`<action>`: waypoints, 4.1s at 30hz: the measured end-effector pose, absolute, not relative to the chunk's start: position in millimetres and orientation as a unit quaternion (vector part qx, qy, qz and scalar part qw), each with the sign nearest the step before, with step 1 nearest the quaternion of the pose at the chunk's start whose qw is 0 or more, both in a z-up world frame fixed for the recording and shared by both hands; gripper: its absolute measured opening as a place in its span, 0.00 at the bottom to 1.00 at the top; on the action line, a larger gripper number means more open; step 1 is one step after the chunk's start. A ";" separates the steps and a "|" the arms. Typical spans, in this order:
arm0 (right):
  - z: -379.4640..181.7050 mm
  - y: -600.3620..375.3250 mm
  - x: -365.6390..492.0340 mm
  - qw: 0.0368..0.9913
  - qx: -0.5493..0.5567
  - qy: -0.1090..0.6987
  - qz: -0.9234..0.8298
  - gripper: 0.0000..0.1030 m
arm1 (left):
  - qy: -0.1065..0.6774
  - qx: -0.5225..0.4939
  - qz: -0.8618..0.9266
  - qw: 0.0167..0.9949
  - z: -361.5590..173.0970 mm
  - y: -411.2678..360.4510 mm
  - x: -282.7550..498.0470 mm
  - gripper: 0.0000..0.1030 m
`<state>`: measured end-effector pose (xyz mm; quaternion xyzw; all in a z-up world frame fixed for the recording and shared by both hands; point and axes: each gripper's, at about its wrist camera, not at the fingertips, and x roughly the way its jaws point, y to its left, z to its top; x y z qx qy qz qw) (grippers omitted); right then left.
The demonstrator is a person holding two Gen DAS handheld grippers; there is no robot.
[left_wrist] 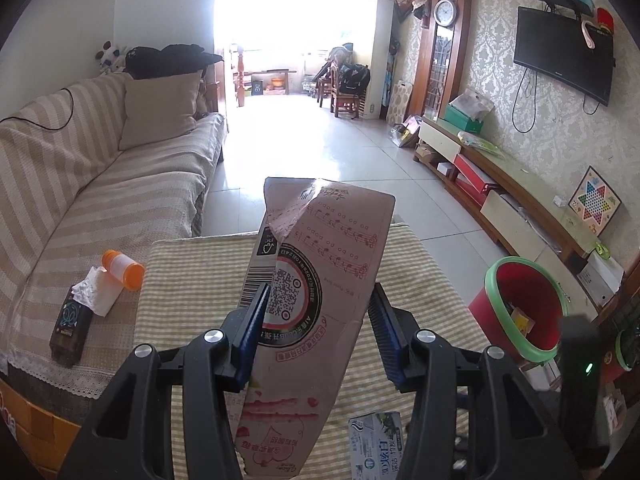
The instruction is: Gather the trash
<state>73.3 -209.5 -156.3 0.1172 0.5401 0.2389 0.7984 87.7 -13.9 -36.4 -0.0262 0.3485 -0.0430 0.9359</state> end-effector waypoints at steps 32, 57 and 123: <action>-86.3 -238.1 77.8 0.885 0.100 0.408 0.200 0.46 | 0.354 -0.031 -0.042 0.934 -44.6 -14.7 94.0 0.45; -64.9 -382.8 82.3 0.920 0.168 0.350 0.060 0.46 | 0.379 -0.025 -0.181 0.907 -62.1 -152.1 133.4 0.45; -20.4 -298.7 31.7 0.982 0.094 0.152 -0.065 0.96 | 0.185 -0.017 -0.074 0.980 48.3 -65.7 83.0 0.92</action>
